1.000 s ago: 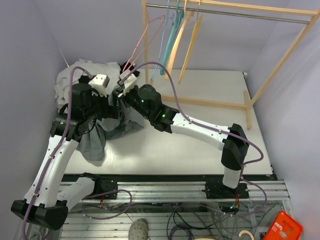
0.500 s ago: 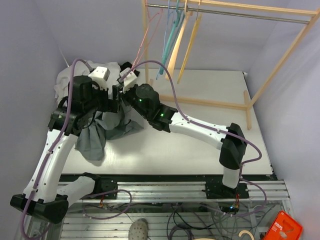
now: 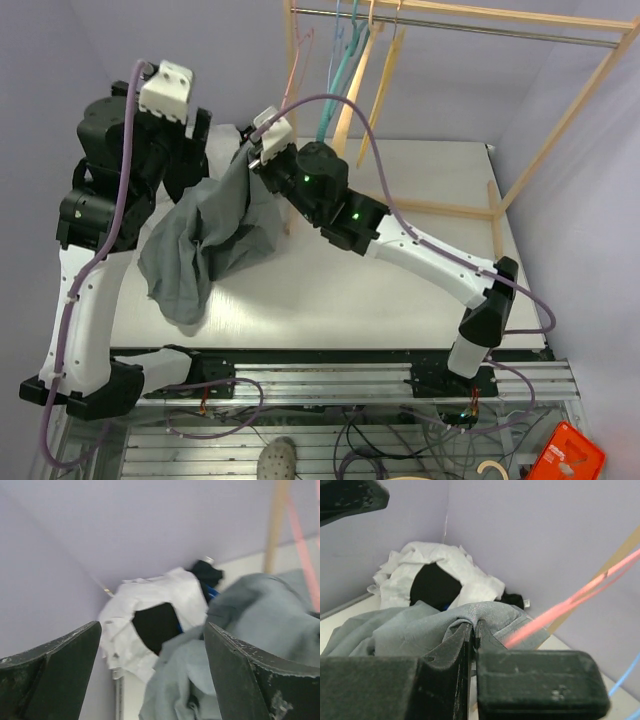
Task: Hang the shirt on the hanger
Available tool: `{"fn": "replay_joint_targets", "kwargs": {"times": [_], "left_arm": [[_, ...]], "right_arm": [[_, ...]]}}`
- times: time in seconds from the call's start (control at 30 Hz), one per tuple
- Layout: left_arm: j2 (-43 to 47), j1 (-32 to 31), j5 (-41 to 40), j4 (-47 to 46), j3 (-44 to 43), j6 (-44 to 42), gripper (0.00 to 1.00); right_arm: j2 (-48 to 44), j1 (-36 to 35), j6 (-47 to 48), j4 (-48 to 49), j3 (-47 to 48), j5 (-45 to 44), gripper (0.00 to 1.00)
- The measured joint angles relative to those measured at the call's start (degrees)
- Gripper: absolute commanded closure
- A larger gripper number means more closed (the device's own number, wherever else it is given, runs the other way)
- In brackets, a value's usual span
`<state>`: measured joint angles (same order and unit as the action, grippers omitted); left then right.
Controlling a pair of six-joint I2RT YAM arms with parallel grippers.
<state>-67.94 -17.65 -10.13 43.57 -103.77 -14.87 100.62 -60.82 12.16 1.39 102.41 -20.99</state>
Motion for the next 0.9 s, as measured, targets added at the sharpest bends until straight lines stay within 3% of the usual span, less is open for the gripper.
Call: {"fn": "replay_joint_targets", "kwargs": {"times": [0.1, 0.3, 0.63, 0.8, 0.9], "left_arm": [[-2.4, 0.0, -9.1, -1.9, -4.2, -0.8, 0.01], [-3.8, -0.1, -25.5, -6.3, -3.4, 0.3, 0.0], [-4.4, -0.1, -32.2, -11.8, 0.0, 0.1, 0.01], [-7.6, -0.1, -34.4, -13.0, -3.2, -0.3, 0.0], [-11.9, -0.1, -36.4, -11.9, -9.4, -1.7, 0.0]], "right_arm": [[-0.4, -0.2, 1.9, -4.0, 5.6, 0.2, 1.0], [-4.3, -2.3, 6.6, -10.4, 12.1, -0.5, 1.0], [-9.3, -9.8, 16.1, -15.0, 21.7, -4.3, 1.0], [-7.6, -11.1, 20.7, -16.7, 28.5, -5.8, 1.0], [-3.6, -11.3, 24.3, -15.9, 34.0, -7.5, 1.0]]}}
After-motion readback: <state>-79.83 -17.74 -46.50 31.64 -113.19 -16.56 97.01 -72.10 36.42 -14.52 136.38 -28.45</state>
